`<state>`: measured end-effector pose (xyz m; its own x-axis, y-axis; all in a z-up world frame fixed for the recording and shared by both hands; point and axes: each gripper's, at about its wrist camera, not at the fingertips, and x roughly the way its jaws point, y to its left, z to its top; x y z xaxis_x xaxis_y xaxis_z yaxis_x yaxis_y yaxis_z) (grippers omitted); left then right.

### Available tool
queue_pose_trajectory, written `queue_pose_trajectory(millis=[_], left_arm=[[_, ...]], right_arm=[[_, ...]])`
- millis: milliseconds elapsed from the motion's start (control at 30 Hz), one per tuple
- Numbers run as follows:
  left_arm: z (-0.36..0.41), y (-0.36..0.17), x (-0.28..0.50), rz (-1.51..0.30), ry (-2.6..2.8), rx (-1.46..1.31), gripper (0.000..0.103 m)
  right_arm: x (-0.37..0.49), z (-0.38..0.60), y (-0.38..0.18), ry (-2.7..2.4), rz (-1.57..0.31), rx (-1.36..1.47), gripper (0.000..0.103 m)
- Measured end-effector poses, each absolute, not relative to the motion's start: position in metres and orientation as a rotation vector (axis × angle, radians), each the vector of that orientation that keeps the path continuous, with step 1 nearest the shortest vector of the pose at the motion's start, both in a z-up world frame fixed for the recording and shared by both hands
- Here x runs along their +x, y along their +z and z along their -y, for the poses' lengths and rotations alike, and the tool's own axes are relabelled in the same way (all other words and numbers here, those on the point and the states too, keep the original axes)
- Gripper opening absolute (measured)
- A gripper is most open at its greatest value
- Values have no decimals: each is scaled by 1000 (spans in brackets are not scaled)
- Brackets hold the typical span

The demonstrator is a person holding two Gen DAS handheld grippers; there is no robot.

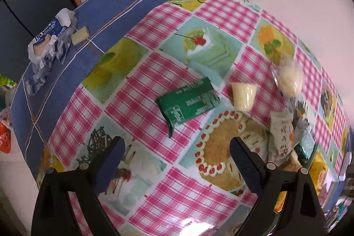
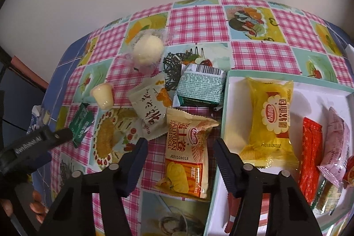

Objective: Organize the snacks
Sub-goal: 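Close the left tool on the green pack while the right tool grips the cream roll pack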

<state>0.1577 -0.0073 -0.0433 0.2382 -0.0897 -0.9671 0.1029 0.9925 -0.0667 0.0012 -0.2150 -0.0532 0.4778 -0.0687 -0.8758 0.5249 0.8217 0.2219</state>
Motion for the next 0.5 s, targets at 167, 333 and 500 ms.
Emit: queue_pose_trajectory(millis=[167, 333, 500], left_arm=[[-7, -40, 169, -1306, -115, -34, 96], [-6, -44, 180, -1286, -115, -36, 96], [-3, -53, 190, -1278, -134, -70, 96]], right_arm=[[5, 212, -61, -375, -1035, 505, 57], [9, 207, -62, -339, -1041, 513, 48], [12, 204, -66, -347, -1054, 496, 48]])
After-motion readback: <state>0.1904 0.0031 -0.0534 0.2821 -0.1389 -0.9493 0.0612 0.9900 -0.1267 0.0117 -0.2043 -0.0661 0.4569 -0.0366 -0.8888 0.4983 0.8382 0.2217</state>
